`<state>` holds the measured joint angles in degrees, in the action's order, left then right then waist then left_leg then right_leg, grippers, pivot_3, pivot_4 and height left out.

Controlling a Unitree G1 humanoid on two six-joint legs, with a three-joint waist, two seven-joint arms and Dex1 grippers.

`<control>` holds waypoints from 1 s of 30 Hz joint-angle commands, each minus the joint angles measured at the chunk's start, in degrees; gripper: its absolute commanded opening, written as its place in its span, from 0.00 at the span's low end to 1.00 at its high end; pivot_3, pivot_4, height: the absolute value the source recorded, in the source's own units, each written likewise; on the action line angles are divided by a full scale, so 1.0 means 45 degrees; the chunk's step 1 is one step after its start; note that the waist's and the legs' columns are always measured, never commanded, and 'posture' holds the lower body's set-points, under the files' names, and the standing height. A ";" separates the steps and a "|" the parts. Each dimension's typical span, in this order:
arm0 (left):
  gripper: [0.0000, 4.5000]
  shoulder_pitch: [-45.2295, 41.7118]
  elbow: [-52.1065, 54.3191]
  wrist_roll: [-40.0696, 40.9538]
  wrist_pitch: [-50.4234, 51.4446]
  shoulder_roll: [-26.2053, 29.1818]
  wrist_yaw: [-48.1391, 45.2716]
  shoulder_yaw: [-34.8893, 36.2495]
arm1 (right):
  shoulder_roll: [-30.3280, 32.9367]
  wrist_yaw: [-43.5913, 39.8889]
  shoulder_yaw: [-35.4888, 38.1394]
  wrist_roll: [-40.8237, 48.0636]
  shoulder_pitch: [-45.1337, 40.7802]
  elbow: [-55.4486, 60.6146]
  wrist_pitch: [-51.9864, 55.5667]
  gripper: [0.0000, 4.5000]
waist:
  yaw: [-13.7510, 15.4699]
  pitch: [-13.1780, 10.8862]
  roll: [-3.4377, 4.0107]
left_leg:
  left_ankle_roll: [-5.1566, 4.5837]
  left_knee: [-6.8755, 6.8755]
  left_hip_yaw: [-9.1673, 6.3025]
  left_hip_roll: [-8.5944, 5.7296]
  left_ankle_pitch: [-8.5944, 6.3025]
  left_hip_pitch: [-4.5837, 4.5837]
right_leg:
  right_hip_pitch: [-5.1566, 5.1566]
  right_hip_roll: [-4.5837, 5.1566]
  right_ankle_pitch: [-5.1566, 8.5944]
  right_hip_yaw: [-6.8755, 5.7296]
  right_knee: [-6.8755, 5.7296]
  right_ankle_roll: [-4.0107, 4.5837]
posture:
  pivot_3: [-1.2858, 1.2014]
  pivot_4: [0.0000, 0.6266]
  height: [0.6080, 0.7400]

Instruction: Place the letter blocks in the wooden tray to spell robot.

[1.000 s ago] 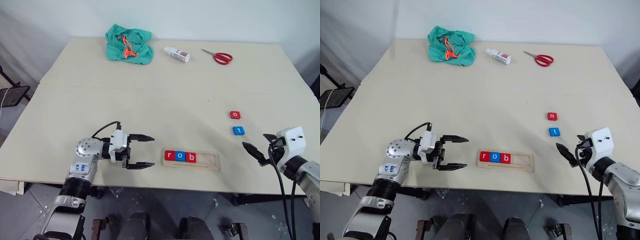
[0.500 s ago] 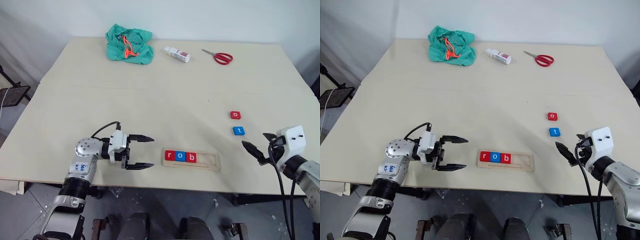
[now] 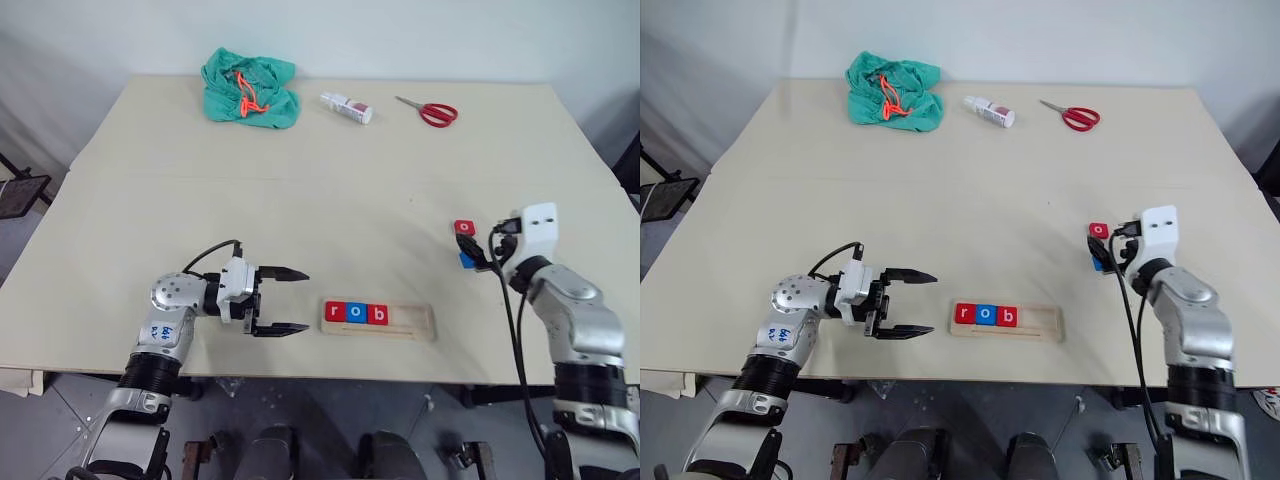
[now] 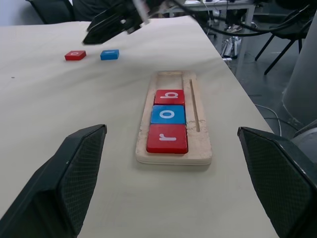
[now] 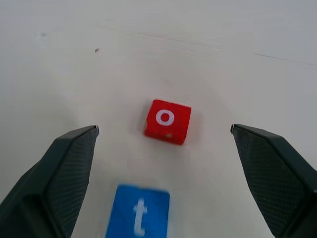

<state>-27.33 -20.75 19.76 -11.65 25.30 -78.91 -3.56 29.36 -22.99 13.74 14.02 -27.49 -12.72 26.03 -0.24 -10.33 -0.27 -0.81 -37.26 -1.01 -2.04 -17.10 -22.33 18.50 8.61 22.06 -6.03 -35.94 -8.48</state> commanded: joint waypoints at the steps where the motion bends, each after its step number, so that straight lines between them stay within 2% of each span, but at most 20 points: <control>1: 1.00 0.0147 0.0783 0.0118 0.0060 -0.0104 0.0125 -0.0125 | -0.0263 0.0652 -0.0175 -0.0638 -0.1056 -0.1833 -0.1214 1.00 | -0.0017 0.0000 0.0001 | 0.0000 0.0000 0.0000 0.0001 0.0000 0.0000 | 0.0000 -0.0002 0.0000 -0.0003 -0.0001 0.0000 | 0.52 0.24 1.00; 10: 1.00 0.0429 0.1305 0.0167 0.0240 -0.0047 0.0367 -0.0156 | -0.1007 0.1447 -0.0631 -0.1388 -0.2719 -0.5331 -0.2770 1.00 | -0.0066 0.0001 0.0001 | 0.0001 -0.0001 -0.0003 0.0005 0.0000 0.0001 | 0.0002 -0.0001 0.0000 0.0001 -0.0003 0.0000 | 0.52 0.24 1.00; 13: 1.00 0.0469 0.1377 0.0163 0.0261 -0.0031 0.0448 -0.0142 | -0.1122 0.1715 -0.0598 -0.1475 -0.2761 -0.5556 -0.2918 0.85 | -0.0085 0.0002 0.0003 | 0.0001 -0.0001 -0.0008 0.0006 0.0000 0.0003 | -0.0001 -0.0003 0.0000 0.0000 -0.0005 0.0000 | 0.52 0.24 1.00; 24: 1.00 0.0536 0.1382 0.0148 0.0166 0.0071 0.0774 -0.0026 | -0.1482 0.1731 -0.0617 -0.1341 -0.1601 -0.3530 -0.2664 0.01 | -0.0054 0.0003 0.0005 | 0.0000 -0.0012 -0.0011 0.0004 0.0000 0.0003 | -0.0004 -0.0003 0.0000 0.0005 -0.0011 0.0000 | 0.52 0.24 1.00; 30: 1.00 0.0436 0.1254 0.0133 0.0113 0.0035 0.0835 -0.0058 | -0.1536 0.1898 -0.0269 -0.1110 -0.1534 -0.2778 -0.2744 0.01 | -0.0054 0.0003 0.0005 | 0.0001 -0.0008 -0.0007 0.0004 0.0000 0.0003 | 0.0001 -0.0003 0.0000 0.0009 -0.0011 0.0000 | 0.52 0.24 1.00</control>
<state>-25.10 -16.19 19.79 -10.55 25.30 -75.24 -4.44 21.99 -14.59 11.68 8.52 -34.76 -27.21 14.07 -0.48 -10.31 -0.25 -0.81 -37.29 -1.04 -2.02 -17.10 -22.31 18.51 8.59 22.06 -5.99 -35.98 -8.48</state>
